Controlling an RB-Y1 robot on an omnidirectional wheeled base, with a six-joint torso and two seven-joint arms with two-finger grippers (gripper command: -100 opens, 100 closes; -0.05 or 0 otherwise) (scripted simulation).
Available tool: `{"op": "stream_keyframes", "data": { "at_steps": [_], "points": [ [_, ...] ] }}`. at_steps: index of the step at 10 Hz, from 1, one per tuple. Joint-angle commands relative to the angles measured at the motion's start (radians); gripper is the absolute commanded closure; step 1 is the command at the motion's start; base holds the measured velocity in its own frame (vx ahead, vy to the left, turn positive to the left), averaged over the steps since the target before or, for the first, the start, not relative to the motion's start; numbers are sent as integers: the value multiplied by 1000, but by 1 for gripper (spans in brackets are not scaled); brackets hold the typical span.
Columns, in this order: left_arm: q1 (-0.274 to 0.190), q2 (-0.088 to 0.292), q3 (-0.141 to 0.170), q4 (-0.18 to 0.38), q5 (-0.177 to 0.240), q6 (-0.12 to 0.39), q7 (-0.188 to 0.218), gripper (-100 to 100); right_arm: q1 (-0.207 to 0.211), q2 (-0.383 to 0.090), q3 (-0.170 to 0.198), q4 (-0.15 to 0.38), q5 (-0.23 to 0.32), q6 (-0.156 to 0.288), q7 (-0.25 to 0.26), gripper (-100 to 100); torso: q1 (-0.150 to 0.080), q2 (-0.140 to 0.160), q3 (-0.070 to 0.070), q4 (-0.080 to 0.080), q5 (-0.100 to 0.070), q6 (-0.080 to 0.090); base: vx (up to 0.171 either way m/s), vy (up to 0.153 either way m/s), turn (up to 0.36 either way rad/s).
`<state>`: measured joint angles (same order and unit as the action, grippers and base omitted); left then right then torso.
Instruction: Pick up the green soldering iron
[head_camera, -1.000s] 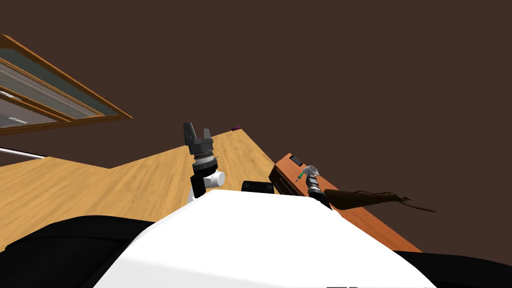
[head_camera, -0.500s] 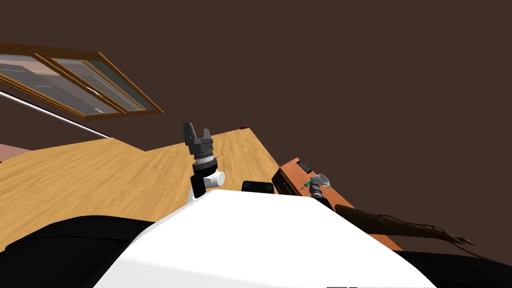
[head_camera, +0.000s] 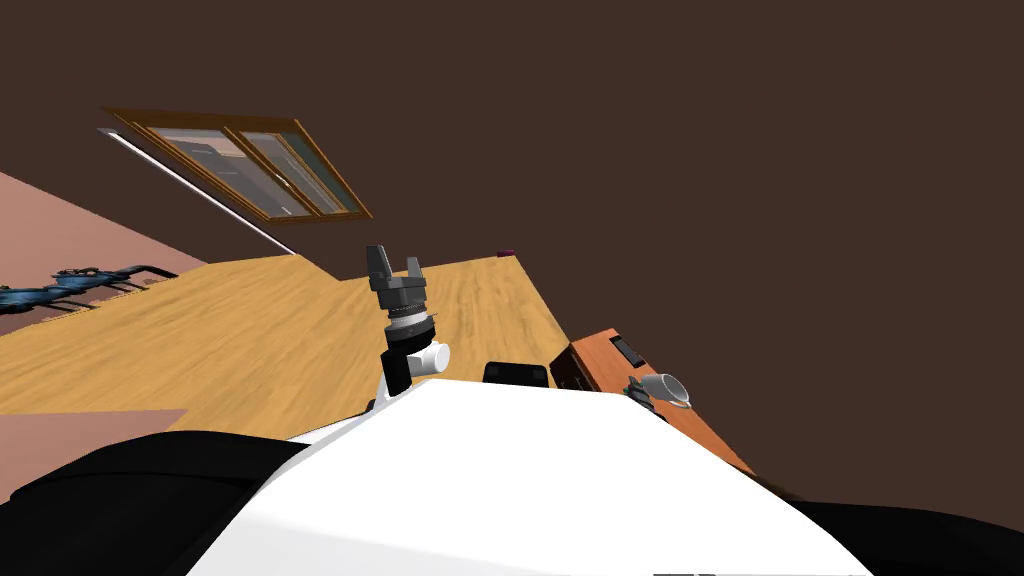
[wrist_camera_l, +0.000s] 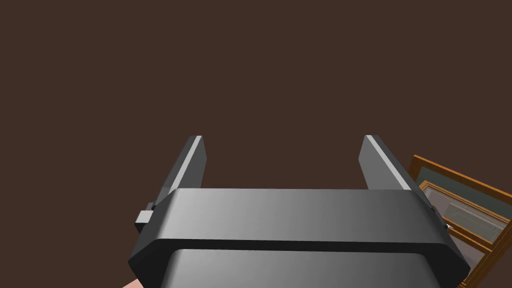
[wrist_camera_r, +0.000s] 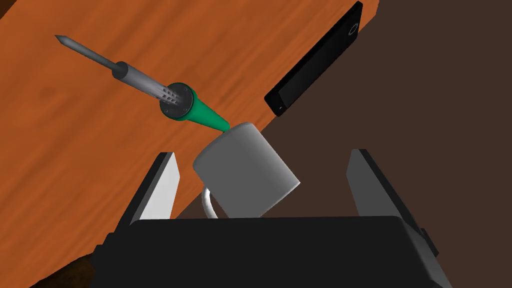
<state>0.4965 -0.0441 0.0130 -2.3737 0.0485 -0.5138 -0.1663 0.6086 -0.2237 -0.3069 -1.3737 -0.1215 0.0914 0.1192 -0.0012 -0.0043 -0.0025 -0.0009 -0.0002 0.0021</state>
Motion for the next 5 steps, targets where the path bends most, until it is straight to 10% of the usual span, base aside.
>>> {"op": "stream_keyframes", "data": {
  "at_steps": [1,5],
  "points": [
    [0,0,0,0,0,0,0,0,4,-11,-19,35,-11,50,18,-100,0,0,0,0,0,0,13,3,321],
    [0,0,0,0,0,0,0,0,14,-32,-62,140,-32,148,67,-100,0,-1,-1,0,0,1,25,-2,271]
  ]
}}
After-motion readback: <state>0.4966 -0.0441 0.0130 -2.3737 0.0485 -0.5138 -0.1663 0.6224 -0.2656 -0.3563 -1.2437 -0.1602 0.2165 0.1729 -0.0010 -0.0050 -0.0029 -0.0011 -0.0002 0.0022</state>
